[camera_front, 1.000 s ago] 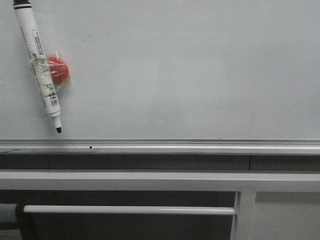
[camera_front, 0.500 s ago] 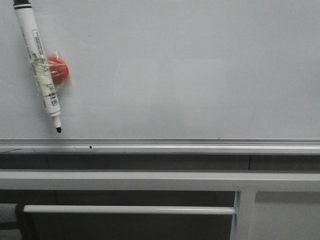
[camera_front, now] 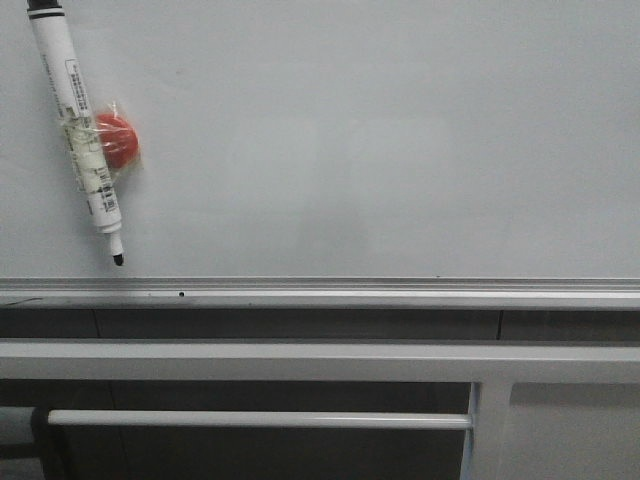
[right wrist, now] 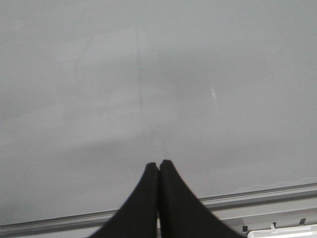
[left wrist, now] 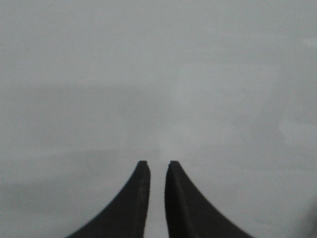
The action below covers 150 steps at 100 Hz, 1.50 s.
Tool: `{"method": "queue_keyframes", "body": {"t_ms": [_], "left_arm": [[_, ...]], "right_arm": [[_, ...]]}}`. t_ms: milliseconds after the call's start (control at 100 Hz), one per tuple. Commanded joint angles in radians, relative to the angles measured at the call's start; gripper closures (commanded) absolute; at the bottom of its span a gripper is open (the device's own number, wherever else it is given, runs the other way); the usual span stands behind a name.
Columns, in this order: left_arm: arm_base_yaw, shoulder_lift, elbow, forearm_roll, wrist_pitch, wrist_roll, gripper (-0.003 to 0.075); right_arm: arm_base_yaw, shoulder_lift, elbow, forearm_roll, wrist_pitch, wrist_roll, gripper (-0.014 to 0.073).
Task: Write number 1 on whiteboard
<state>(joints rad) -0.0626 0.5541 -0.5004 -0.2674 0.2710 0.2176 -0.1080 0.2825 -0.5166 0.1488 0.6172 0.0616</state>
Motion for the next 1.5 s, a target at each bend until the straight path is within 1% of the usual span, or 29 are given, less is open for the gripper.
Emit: {"method": "queue_keyframes", "body": {"t_ms": [0, 110, 160, 250, 330, 520, 690, 920, 1050, 1250, 1340, 1490], "left_arm": [[-0.043, 0.008, -0.027, -0.021, 0.003, 0.02, 0.0545], [-0.11, 0.008, -0.027, -0.024, 0.012, 0.02, 0.0426], [-0.139, 0.008, -0.027, -0.024, 0.025, 0.02, 0.0386], [-0.194, 0.007, -0.012, -0.055, 0.041, 0.02, 0.0349], [-0.241, -0.005, 0.038, -0.131, -0.003, 0.02, 0.0349], [-0.366, -0.09, 0.216, -0.257, -0.212, 0.021, 0.0349], [-0.468, -0.151, 0.293, -0.244, -0.338, 0.021, 0.0351], [-0.583, -0.149, 0.338, -0.224, -0.438, 0.021, 0.0352], [-0.602, -0.149, 0.341, -0.221, -0.461, 0.021, 0.0352], [-0.602, -0.149, 0.341, -0.23, -0.584, 0.018, 0.0352], [-0.602, -0.147, 0.347, -0.251, -0.588, 0.018, 0.0352], [-0.602, -0.088, 0.376, -0.256, -0.572, 0.013, 0.0352]], "right_arm": [[0.002, 0.018, -0.034, 0.008, -0.066, -0.014, 0.0657], [0.002, 0.018, -0.034, 0.008, -0.068, -0.014, 0.0657], [0.002, 0.018, -0.034, 0.008, -0.068, -0.016, 0.0657], [0.002, 0.018, -0.034, 0.008, -0.066, -0.026, 0.0657], [0.002, 0.018, -0.034, 0.008, -0.066, -0.046, 0.0657], [0.002, 0.018, -0.034, 0.008, -0.047, -0.046, 0.0657], [0.002, 0.018, -0.034, 0.008, -0.038, -0.046, 0.0657], [0.002, 0.018, -0.034, 0.008, -0.037, -0.046, 0.0657], [0.002, 0.018, -0.034, 0.008, -0.037, -0.046, 0.0657], [0.002, 0.018, -0.034, 0.008, -0.037, -0.046, 0.0657], [0.002, 0.018, -0.034, 0.008, -0.037, -0.046, 0.0657], [0.002, 0.018, -0.034, 0.008, -0.037, -0.046, 0.0657]]}}
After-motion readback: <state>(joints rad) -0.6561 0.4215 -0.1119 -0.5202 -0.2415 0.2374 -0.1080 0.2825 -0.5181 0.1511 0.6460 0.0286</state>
